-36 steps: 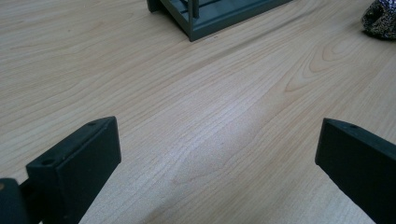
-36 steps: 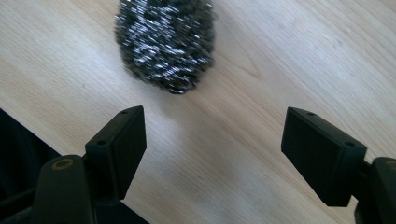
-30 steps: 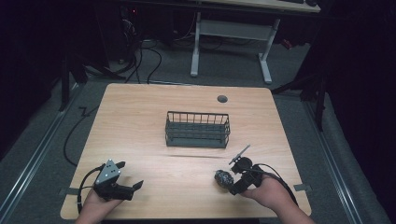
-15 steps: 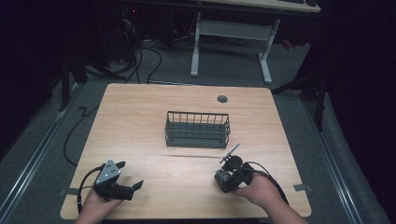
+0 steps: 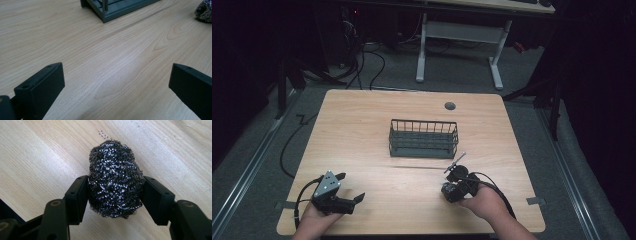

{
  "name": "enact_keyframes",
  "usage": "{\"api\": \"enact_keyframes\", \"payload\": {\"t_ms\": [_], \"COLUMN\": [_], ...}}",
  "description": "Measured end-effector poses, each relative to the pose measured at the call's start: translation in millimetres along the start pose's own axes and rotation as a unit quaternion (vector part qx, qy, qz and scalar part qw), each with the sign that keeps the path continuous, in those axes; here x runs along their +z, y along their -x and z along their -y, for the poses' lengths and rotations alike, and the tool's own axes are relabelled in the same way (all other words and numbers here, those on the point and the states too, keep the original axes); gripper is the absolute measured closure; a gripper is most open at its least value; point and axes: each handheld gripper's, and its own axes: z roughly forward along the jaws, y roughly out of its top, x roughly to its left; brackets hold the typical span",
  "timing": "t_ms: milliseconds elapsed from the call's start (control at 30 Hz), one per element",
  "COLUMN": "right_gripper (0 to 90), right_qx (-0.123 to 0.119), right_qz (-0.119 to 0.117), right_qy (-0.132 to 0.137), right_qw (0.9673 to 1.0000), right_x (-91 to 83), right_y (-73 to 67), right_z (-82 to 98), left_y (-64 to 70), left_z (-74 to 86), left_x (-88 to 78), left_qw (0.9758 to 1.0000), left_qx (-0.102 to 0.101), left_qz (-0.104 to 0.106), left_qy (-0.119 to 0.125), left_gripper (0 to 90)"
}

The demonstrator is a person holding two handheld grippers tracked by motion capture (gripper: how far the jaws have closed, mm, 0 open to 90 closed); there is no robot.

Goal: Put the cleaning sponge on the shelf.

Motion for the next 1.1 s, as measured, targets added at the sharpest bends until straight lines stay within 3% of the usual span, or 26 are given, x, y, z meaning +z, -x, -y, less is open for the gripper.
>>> {"api": "enact_keyframes", "payload": {"t_ms": [267, 1100], "right_gripper": [45.2, 45.4], "right_qx": [-0.021, -0.007], "right_qz": [0.002, 0.004], "right_qy": [0.008, -0.007], "right_qw": [0.9997, 0.9999], "right_x": [-10.1, -52.9], "right_y": [1.5, 23.0], "right_z": [-3.3, -27.8], "left_y": [1.0, -0.7], "left_z": [-0.1, 0.5], "left_x": [1.1, -0.3], "left_qw": [1.0, 1.0], "left_qx": [0.002, -0.002], "left_qz": [0.002, 0.002], "left_qy": [-0.002, 0.001], "left_gripper": [0.8, 0.8]}}
